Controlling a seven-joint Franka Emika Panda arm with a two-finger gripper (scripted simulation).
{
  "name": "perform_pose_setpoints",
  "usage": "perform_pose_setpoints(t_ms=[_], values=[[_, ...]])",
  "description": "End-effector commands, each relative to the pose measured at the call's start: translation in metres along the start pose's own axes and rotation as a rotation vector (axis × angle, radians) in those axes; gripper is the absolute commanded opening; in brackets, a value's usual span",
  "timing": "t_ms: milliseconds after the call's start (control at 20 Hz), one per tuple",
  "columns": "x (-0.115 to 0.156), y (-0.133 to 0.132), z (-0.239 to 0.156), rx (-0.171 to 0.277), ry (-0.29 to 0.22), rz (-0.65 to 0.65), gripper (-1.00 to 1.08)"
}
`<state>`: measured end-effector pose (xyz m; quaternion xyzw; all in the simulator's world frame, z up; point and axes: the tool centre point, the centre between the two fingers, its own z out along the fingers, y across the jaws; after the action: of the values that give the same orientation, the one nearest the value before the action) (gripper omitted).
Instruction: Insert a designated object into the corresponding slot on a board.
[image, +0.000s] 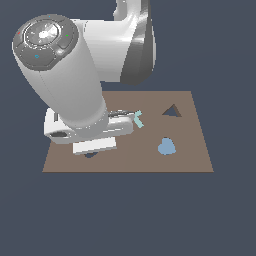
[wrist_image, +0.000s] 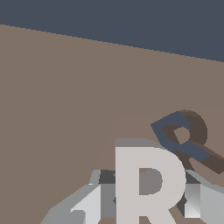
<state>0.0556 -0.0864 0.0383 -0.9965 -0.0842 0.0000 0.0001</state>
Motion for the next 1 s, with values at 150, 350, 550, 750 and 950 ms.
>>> perform_pose_setpoints(t_ms=[150, 350, 550, 750, 950], values=[[0.004, 0.016, -0.001, 0.000, 0.000, -0.177, -1.00], [0.008, 0.024, -0.001, 0.000, 0.000, -0.279, -1.00], [0.012, 0.031, -0.002, 0.000, 0.000, -0.361, -1.00], [0.015, 0.036, -0.002, 0.000, 0.000, -0.423, -1.00], [0.018, 0.039, -0.002, 0.000, 0.000, -0.464, -1.00]])
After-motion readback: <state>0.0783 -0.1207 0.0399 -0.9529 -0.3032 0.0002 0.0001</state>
